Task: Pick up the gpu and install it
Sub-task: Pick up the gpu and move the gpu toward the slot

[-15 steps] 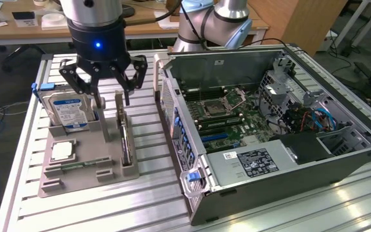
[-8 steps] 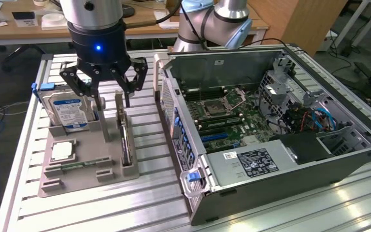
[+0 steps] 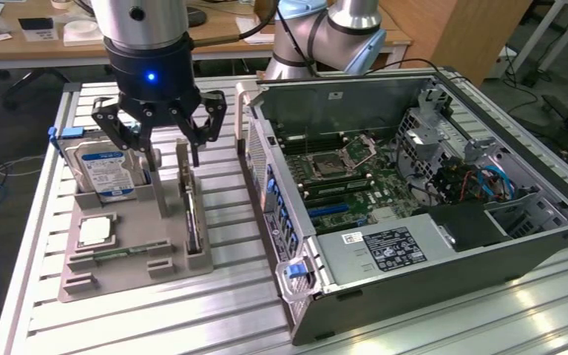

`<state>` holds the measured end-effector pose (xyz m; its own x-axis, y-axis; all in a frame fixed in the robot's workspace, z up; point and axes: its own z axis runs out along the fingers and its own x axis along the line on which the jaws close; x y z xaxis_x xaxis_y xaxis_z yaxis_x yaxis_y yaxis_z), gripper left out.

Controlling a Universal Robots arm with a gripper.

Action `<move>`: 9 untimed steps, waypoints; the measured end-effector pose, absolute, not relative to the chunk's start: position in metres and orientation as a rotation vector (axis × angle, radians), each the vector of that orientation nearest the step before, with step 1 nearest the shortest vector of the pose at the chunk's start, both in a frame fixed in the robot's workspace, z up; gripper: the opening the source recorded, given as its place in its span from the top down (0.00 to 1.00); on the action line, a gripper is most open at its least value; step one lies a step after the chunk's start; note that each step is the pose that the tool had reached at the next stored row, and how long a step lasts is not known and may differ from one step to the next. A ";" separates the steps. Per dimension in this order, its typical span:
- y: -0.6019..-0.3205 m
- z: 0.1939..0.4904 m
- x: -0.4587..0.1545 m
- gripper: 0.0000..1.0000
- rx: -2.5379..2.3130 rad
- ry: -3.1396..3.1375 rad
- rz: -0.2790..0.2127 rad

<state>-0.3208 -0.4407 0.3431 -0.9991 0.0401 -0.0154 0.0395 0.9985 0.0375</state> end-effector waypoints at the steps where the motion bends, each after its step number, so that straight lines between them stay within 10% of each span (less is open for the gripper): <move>1: -0.441 0.343 -0.321 0.41 0.062 3.124 0.058; 9: -0.443 0.340 -0.321 0.41 0.062 3.124 0.058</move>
